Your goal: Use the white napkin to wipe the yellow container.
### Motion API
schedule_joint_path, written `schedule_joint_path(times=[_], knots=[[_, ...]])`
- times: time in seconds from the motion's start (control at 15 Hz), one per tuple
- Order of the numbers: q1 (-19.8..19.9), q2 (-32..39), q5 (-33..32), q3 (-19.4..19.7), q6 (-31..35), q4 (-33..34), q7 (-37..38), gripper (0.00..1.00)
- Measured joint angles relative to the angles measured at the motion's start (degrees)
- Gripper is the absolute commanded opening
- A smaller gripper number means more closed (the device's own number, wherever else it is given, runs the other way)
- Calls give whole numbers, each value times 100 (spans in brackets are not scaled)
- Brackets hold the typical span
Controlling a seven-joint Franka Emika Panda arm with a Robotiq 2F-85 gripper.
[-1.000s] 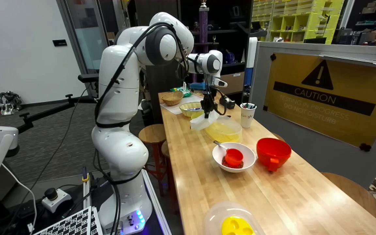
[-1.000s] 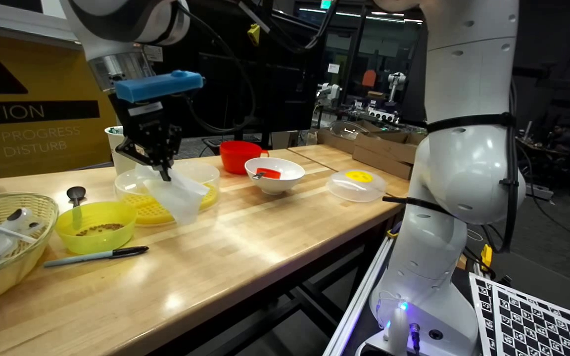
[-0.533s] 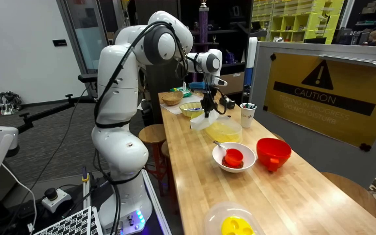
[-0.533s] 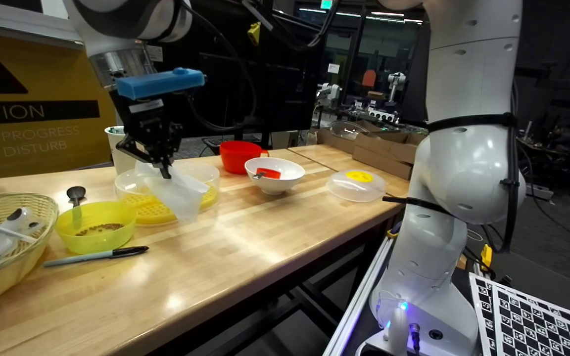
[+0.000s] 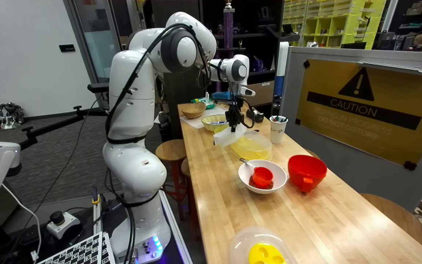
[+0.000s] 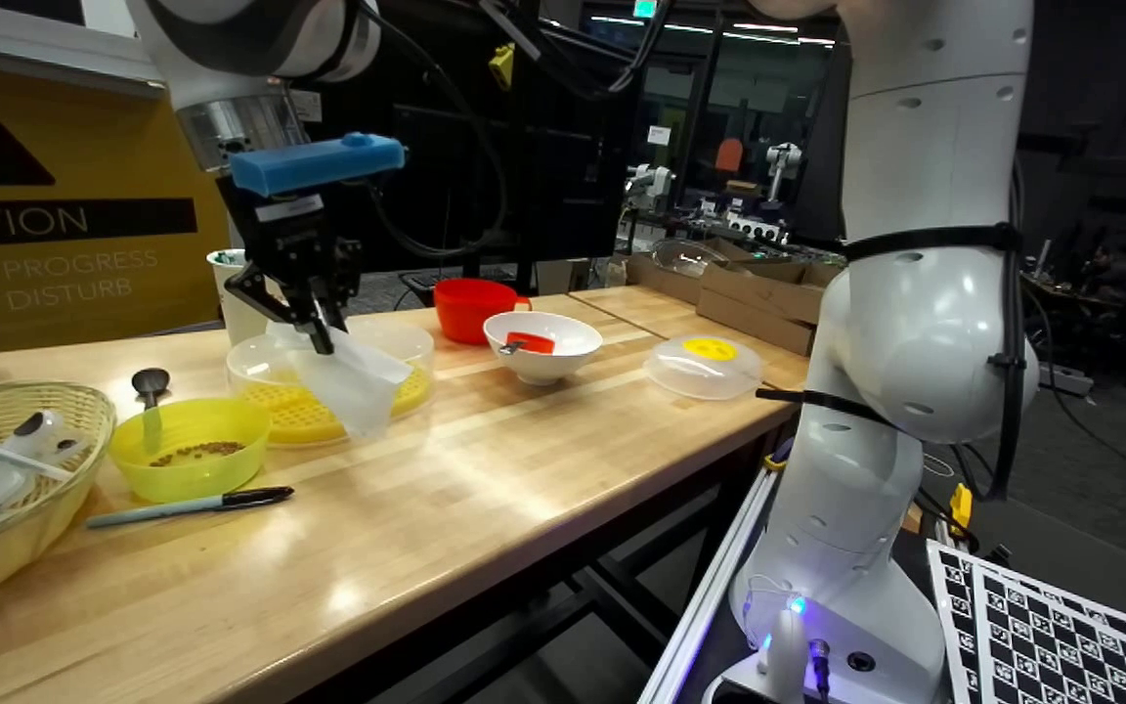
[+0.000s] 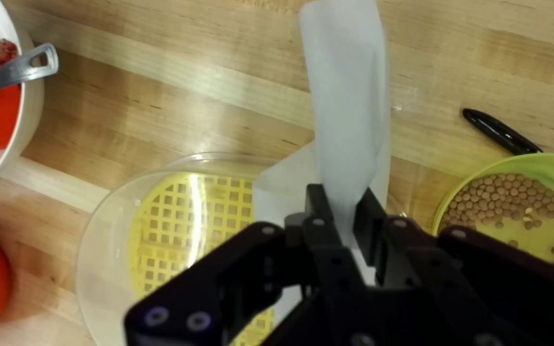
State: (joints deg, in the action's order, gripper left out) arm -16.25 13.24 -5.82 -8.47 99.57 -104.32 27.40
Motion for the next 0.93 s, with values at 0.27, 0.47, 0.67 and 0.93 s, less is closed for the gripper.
schedule_joint_path(times=[0.27, 0.47, 0.67, 0.93], knots=[[13, -4, -4, 3, 0, 0, 0, 79], [26, -16, -6, 11, 0, 0, 1, 98], [81, -55, -6, 34, 0, 0, 3, 100], [191, -231, -78, 77, 0, -8, 15, 100]])
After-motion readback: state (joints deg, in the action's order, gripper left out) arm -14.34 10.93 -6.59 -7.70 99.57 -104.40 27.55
